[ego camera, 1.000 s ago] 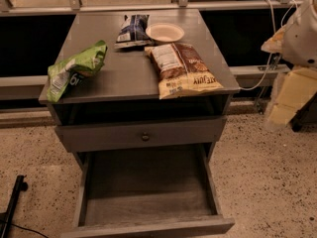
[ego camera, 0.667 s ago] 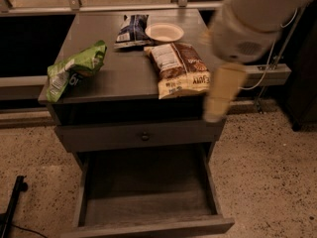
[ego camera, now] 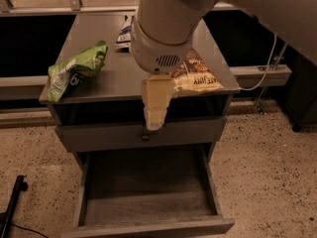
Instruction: Place green rice chip bag into middle drawer
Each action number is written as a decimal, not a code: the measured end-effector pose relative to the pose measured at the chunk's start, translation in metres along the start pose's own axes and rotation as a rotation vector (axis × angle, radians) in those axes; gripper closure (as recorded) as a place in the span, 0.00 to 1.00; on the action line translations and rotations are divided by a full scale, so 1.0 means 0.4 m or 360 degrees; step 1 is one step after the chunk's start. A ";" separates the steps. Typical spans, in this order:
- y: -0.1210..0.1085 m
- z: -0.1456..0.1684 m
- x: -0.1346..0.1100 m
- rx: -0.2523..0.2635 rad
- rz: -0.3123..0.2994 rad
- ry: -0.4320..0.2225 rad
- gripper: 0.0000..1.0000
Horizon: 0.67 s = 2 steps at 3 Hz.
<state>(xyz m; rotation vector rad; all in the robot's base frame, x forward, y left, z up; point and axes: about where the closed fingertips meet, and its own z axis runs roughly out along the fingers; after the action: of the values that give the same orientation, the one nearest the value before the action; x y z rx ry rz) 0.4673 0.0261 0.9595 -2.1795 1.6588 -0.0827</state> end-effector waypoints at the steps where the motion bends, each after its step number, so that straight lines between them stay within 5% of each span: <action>1: -0.003 -0.010 -0.026 0.0044 -0.0049 -0.0016 0.00; 2: -0.092 0.002 -0.055 0.0175 -0.0196 -0.0025 0.00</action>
Offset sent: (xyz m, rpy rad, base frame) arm 0.0901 0.0558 0.0256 -0.0136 -0.3087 0.2074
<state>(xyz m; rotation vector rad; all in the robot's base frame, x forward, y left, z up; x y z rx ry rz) 0.4947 0.0549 0.9758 -2.1912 1.4750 -0.1862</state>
